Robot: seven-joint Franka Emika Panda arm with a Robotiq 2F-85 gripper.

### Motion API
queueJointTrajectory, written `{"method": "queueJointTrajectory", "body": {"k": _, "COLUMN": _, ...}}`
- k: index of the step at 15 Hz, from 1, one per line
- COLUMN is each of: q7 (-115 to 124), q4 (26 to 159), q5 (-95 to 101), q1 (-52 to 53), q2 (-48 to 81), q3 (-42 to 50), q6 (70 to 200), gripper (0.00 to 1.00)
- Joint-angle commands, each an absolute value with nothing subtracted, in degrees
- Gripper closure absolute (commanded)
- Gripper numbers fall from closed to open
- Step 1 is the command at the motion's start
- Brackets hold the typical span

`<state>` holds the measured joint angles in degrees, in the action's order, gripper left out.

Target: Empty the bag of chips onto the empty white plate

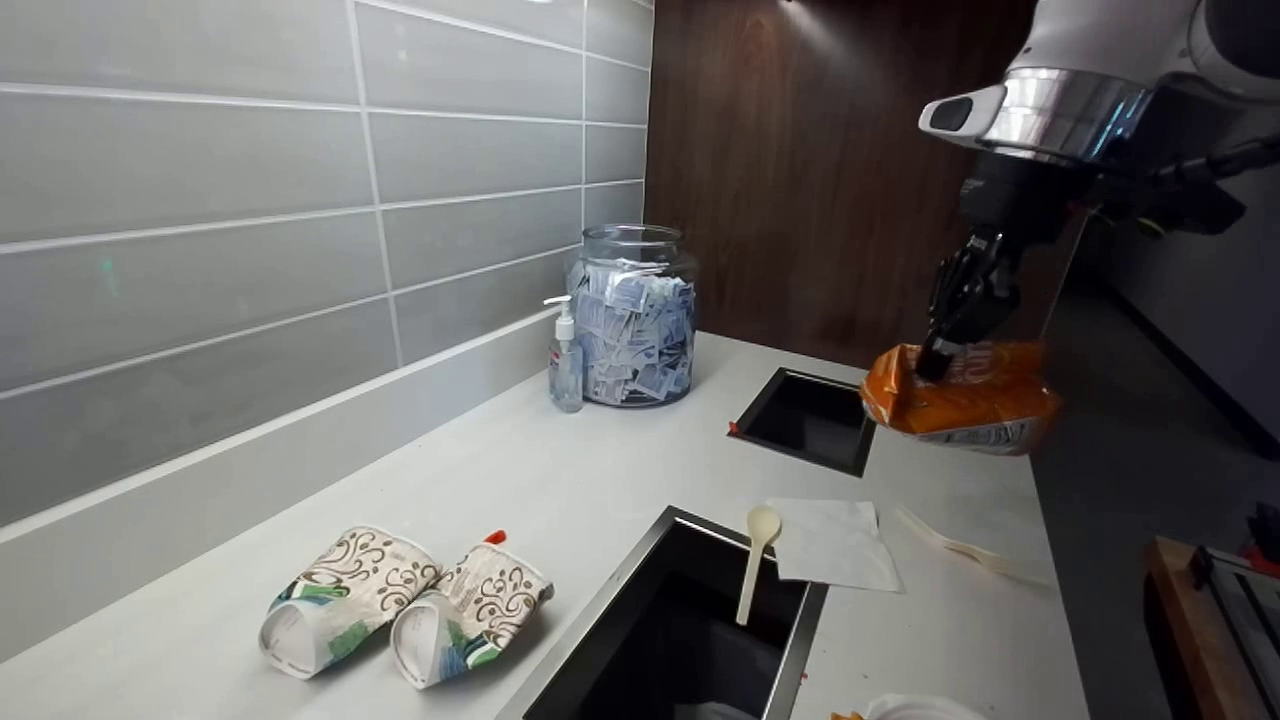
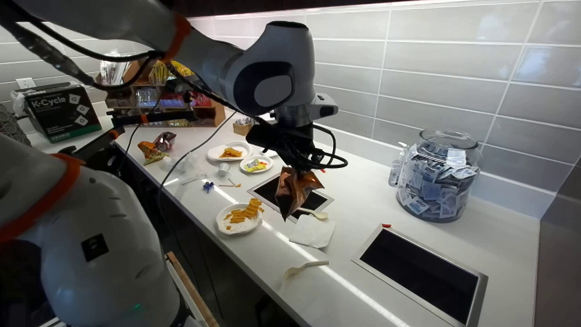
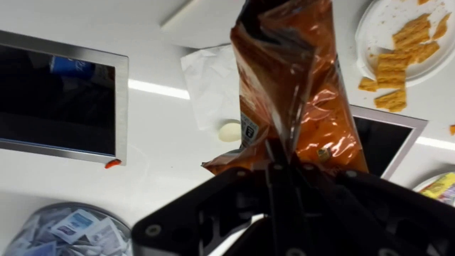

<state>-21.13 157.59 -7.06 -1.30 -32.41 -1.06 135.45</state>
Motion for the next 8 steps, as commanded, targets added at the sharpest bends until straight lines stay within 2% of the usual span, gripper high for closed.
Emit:
{"method": "queueJointTrajectory", "body": {"k": 1, "q7": -8.37, "q4": 157.52, "q5": -0.45, "q1": -3.94, "q2": -26.53, "q3": -2.69, "q6": 139.11, "gripper": 1.00}}
{"method": "queueJointTrajectory", "body": {"k": 8, "q7": 6.78, "q4": 157.53, "q5": 5.68, "q1": -6.49, "q2": -17.84, "q3": -3.46, "q6": 145.06, "gripper": 1.00}}
